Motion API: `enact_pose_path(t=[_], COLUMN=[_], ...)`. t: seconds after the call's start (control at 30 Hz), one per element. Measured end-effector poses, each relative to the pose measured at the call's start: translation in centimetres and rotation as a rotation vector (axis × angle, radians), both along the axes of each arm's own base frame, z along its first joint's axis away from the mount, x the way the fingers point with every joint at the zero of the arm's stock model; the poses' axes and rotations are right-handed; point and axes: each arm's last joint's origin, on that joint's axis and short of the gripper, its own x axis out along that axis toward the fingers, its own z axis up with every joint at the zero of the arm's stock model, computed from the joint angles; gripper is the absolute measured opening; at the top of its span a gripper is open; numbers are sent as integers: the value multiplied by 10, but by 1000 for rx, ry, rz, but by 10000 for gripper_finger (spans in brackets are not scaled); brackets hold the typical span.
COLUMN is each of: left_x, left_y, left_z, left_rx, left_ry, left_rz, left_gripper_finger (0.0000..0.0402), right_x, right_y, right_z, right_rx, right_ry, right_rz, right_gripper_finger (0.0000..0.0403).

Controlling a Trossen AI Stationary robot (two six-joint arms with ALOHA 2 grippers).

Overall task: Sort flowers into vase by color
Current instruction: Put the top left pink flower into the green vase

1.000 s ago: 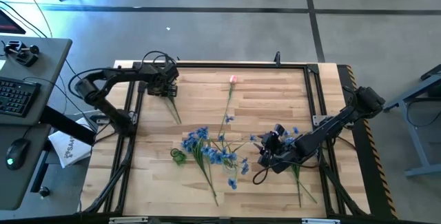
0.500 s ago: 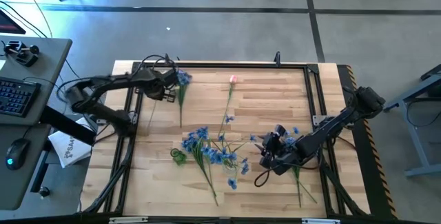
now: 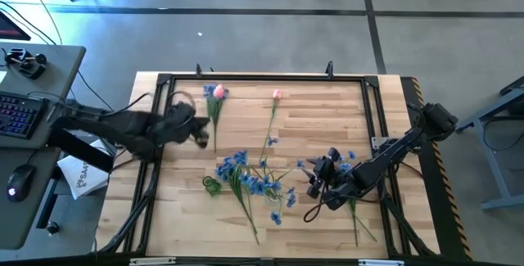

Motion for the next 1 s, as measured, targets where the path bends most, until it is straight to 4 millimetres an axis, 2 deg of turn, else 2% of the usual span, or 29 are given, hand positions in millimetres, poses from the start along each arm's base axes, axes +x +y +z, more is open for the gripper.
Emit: enact_pose_path(t=[0.13,0.2,0.33,0.43,0.67,0.8,1.0], left_x=[-1,-3,-15,-26,-42,-42,-40], left_y=[-45,-65,-99,-118,-142,-147,-150], left_z=[22,31,42,43,31,22,20], left_rx=[141,194,302,362,427,437,387], left_ry=[-165,-243,-332,-339,-309,-307,-339], left_rz=[-297,-380,-411,-401,-270,-194,-178], left_gripper_finger=[0,0,0,0,0,0,0], right_x=[3,6,11,15,20,21,25], right_y=[2,3,8,10,14,15,11], right_z=[3,5,12,17,25,27,28], right_rx=[3,-5,-19,-40,-93,-110,-119], right_ry=[-37,-54,-102,-133,-171,-178,-174], right_rz=[5,23,66,100,155,171,168], right_gripper_finger=[169,169,169,169,169,169,169])
